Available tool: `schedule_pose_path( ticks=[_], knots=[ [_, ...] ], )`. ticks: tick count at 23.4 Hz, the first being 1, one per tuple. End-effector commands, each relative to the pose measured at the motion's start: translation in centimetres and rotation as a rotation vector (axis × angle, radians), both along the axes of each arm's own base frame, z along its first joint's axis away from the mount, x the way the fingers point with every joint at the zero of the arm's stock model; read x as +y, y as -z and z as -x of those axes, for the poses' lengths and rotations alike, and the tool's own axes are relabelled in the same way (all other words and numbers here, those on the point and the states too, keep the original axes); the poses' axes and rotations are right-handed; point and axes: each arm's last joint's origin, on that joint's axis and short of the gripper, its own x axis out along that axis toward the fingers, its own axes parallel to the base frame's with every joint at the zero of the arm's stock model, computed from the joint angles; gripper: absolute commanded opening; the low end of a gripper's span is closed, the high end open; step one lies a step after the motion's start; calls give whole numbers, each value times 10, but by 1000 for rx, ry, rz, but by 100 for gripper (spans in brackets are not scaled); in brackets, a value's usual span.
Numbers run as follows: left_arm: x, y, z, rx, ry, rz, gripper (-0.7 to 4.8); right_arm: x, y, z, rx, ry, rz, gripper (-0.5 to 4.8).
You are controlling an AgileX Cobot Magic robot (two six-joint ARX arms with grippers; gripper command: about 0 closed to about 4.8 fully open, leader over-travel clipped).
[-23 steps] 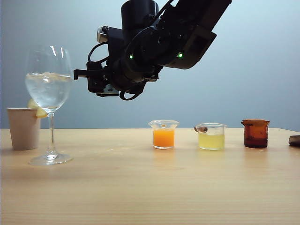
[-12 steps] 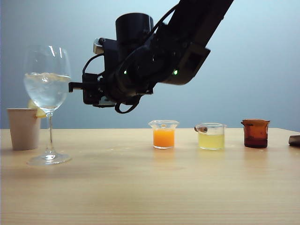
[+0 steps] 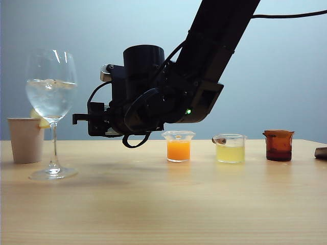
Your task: Pick up the first measuring cup from the left, pour the coconut rum inside into the goblet, and finally put the measuring cup back in its original place.
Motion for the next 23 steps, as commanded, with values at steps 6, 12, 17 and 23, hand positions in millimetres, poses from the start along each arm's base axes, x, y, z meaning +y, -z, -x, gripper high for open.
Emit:
schedule_pose_path(
  ticks=[6,12,17,23],
  knots=[
    [0,-2,0,-17,2,5,-4,1,10,-2,-23,4,-36,76],
    [0,-2,0,-16,2,4,-4,-1,21,-4,-14,30,-27,76],
    [0,-2,0,-16,2,4,-4,-4,27,-8,9,57,-55,76],
    [0,-2,0,-16,2,4,-4,-5,27,-9,7,61,-53,76]
  ],
)
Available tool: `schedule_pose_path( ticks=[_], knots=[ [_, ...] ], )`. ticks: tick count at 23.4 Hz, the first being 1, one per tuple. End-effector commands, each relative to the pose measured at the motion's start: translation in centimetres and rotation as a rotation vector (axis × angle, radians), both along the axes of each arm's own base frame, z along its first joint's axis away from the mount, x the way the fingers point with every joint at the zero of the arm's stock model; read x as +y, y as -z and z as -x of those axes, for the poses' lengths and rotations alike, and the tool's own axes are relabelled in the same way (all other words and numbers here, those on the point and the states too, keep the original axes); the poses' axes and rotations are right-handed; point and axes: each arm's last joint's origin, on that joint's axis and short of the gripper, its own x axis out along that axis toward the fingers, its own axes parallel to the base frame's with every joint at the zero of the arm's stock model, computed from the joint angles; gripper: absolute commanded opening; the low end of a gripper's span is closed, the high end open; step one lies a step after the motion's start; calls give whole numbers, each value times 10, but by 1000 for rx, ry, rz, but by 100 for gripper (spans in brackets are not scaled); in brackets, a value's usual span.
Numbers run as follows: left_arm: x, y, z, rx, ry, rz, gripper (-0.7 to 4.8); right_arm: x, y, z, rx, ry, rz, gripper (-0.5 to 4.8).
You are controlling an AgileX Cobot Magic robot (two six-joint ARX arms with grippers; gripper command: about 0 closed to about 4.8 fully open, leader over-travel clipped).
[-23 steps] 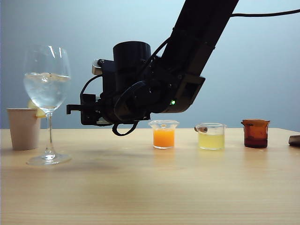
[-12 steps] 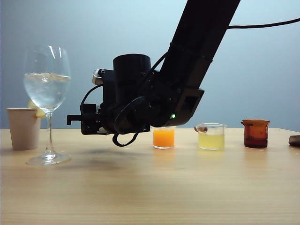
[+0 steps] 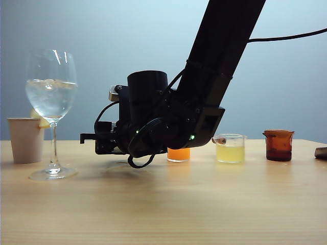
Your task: Pick up the first measuring cup from the left, pour the coconut rum inside into the goblet, and finally put the measuring cup back in its original place.
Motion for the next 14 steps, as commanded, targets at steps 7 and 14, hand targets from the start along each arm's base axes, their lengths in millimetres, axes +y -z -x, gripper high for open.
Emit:
schedule_pose_path(
  ticks=[7,14],
  knots=[
    [0,-2,1,-17,2,5,-4,1,-2,-1,-45,-1,20,76],
    [0,-2,1,-17,2,4,-4,0,-1,-2,-42,2,23,76]
  ],
)
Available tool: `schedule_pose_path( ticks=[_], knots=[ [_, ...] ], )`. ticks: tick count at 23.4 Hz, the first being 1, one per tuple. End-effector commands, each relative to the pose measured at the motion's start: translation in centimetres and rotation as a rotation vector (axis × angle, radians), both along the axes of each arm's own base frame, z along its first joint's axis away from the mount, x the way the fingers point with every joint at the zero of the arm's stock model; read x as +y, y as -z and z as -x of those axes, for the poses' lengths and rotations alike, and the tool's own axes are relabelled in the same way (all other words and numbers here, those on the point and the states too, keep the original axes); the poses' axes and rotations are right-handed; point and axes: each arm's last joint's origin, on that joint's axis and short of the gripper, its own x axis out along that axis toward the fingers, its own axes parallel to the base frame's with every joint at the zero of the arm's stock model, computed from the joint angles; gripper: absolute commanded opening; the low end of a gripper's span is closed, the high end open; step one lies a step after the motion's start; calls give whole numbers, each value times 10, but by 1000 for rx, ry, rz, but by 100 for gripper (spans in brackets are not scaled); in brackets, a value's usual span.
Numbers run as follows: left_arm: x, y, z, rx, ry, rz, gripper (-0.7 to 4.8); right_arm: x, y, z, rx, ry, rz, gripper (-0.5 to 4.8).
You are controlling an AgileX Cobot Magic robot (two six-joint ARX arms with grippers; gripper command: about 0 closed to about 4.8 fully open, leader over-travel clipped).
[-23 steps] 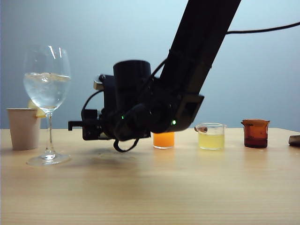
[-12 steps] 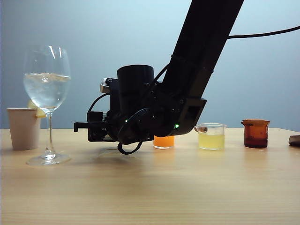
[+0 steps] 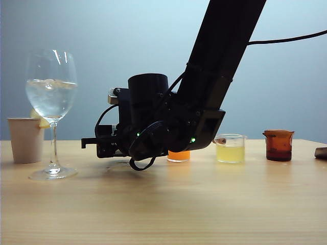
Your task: Pick up the first measuring cup from the left, pour the coconut rum inside into the goblet, and finally put the measuring cup back in its original place.
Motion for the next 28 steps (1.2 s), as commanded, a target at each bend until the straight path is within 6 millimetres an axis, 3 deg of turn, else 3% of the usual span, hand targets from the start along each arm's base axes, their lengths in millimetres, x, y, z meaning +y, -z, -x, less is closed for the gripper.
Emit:
schedule_pose_path(
  ticks=[1,12,15,23,26,28],
  knots=[
    [0,-2,0,-16,2,4,-4,0,-5,-1,-19,3,-15,75],
    [1,-2,2,-21,2,6,-4,0,2,-1,-5,4,-6,77],
    [1,-2,2,-21,2,6,-4,0,2,-1,-3,4,-10,161],
    [1,-2,2,-21,2,6,-4,0,2,-1,-1,4,-13,173],
    [1,-2,2,-21,2,6,-4,0,2,-1,-1,4,-13,218],
    [1,-2,2,-21,2,6,-4,0,2,-1,0,2,-13,280]
  ],
)
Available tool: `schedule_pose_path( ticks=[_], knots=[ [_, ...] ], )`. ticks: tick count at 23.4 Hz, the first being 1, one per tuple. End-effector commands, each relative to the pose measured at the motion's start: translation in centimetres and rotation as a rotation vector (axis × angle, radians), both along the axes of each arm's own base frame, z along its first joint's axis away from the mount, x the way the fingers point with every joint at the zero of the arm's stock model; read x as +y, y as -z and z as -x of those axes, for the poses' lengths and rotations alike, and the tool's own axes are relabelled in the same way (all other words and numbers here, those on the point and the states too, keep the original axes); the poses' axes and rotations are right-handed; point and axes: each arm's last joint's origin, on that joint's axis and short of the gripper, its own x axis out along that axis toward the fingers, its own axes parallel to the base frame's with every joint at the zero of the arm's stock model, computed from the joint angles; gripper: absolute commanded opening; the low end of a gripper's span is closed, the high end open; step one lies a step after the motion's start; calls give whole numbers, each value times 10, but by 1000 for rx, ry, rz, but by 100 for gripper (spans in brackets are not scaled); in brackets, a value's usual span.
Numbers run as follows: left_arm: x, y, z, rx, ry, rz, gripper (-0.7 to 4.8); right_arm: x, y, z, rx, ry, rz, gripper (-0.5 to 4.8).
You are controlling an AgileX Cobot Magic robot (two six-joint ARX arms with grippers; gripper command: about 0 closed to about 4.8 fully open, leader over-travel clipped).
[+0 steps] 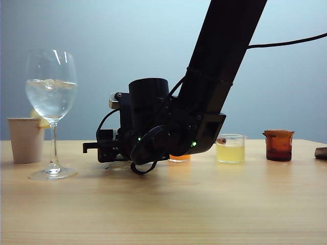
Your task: Pick up the first measuring cup from the left, pour the coconut rum inside into the goblet, and finally put the measuring cup back in its original place.
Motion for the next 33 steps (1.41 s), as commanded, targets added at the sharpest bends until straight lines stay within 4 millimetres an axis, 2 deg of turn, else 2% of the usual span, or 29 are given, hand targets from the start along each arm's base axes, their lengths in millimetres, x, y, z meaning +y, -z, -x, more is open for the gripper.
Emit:
schedule_pose_path(
  ticks=[1,4,7,21,26,33],
  knots=[
    [0,-2,0,-16,2,4,-4,1,-5,0,-19,-3,-21,280],
    [0,-2,0,-16,2,4,-4,1,-5,0,-19,-3,-21,305],
    [0,-2,0,-16,2,4,-4,1,-5,0,-17,-4,-19,392],
    [0,-2,0,-16,2,4,-4,4,-4,2,-9,-28,-14,391],
    [0,-2,1,-18,2,5,-4,4,-2,3,53,-21,-21,390],
    [1,-3,4,-28,2,8,-4,1,-10,5,69,-21,-2,390]
  ],
)
